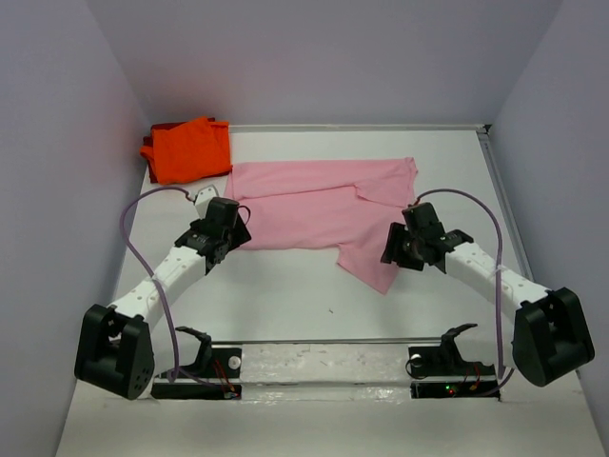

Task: Fold and stack the t-shirts
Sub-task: Grap the side of the flattened tshirt closest away from the robot with both arms

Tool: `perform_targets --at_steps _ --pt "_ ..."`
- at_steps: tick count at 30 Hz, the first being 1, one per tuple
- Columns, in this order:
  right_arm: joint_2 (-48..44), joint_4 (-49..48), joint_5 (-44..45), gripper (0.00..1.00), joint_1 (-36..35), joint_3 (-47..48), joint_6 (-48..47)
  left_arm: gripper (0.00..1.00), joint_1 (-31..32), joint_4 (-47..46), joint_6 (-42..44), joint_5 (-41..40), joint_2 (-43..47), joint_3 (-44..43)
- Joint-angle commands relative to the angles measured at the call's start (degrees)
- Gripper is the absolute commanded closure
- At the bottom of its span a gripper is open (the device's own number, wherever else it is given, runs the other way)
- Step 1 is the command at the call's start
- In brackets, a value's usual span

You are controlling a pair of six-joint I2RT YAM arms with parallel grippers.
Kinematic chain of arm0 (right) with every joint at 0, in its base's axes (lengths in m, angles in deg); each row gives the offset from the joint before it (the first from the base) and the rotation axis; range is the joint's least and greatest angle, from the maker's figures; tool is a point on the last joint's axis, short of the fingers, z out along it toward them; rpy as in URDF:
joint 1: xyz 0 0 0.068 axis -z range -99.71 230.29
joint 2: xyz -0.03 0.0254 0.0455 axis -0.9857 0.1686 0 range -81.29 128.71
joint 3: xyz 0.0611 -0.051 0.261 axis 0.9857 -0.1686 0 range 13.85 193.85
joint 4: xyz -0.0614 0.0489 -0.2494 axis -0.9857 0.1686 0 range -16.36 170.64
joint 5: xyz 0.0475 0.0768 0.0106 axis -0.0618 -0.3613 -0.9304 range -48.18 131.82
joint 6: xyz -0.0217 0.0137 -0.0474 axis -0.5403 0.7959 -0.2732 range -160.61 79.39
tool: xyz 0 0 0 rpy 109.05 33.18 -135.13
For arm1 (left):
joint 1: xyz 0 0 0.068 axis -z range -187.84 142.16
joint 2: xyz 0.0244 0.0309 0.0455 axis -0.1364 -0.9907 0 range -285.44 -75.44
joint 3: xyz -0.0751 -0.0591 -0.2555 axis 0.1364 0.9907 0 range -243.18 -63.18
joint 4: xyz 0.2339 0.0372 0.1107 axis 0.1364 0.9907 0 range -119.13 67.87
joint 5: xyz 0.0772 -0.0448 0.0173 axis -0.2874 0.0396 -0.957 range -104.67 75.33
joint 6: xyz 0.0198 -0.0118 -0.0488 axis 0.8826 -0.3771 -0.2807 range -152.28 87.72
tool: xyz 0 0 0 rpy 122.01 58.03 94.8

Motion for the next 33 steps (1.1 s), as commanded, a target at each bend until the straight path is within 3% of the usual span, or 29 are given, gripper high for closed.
perform_targets --at_steps 1,15,23,33 --pt "0.36 -2.32 -0.72 0.4 -1.71 -0.91 1.72 0.26 0.34 0.64 0.81 -4.88 -0.87 -1.11" --pt "-5.18 1.9 -2.48 0.4 -7.15 -5.75 8.4 0.24 0.25 -3.31 0.46 -3.21 -8.34 -2.34" --pt "-3.77 3.12 -2.05 0.4 -10.5 -6.36 11.03 0.24 -0.54 -3.84 1.42 -1.89 -10.27 -3.65" --pt "1.5 5.24 4.9 0.43 -13.49 -4.87 14.82 0.24 -1.24 -5.34 1.78 -0.22 -11.42 -4.53"
